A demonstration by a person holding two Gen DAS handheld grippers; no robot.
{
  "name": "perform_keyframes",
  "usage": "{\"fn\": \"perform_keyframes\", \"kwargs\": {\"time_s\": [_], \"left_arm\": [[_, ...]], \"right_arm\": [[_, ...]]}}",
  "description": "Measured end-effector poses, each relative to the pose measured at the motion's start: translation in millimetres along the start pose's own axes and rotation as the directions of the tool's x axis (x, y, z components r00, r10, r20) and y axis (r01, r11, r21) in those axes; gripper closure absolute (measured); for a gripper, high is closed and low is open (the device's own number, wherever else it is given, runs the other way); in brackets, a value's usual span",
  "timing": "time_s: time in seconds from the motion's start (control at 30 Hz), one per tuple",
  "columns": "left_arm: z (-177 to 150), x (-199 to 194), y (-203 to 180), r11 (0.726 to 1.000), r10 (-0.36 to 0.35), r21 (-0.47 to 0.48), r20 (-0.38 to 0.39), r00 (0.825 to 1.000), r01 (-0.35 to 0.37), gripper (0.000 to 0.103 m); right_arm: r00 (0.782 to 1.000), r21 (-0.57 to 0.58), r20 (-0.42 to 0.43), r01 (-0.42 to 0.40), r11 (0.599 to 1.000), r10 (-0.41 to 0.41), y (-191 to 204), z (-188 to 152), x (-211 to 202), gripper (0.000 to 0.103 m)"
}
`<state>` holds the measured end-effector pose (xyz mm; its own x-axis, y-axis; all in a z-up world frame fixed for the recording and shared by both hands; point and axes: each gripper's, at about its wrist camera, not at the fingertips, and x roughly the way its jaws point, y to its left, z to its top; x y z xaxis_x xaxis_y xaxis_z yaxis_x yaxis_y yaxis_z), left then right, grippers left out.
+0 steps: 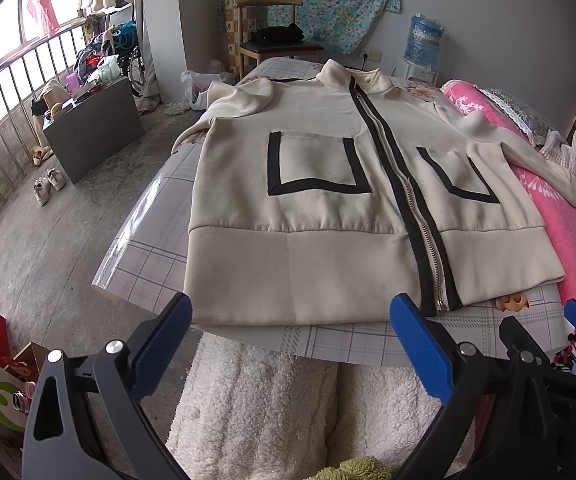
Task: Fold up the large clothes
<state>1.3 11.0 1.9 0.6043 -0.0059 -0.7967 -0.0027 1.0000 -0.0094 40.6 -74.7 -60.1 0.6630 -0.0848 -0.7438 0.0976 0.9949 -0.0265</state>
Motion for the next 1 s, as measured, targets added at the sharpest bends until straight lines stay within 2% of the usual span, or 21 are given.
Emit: {"fn": "perform_keyframes", "kwargs": {"time_s": [1.0], "left_arm": [[3.1, -3.9, 7.2, 1.0, 0.002, -0.006, 0.001, 1.0, -0.002, 0.006]], "right_arm": [[1.0, -0.004, 0.001, 0.003, 1.0, -0.003, 2.0, 1.7, -0.8, 0.008]]}}
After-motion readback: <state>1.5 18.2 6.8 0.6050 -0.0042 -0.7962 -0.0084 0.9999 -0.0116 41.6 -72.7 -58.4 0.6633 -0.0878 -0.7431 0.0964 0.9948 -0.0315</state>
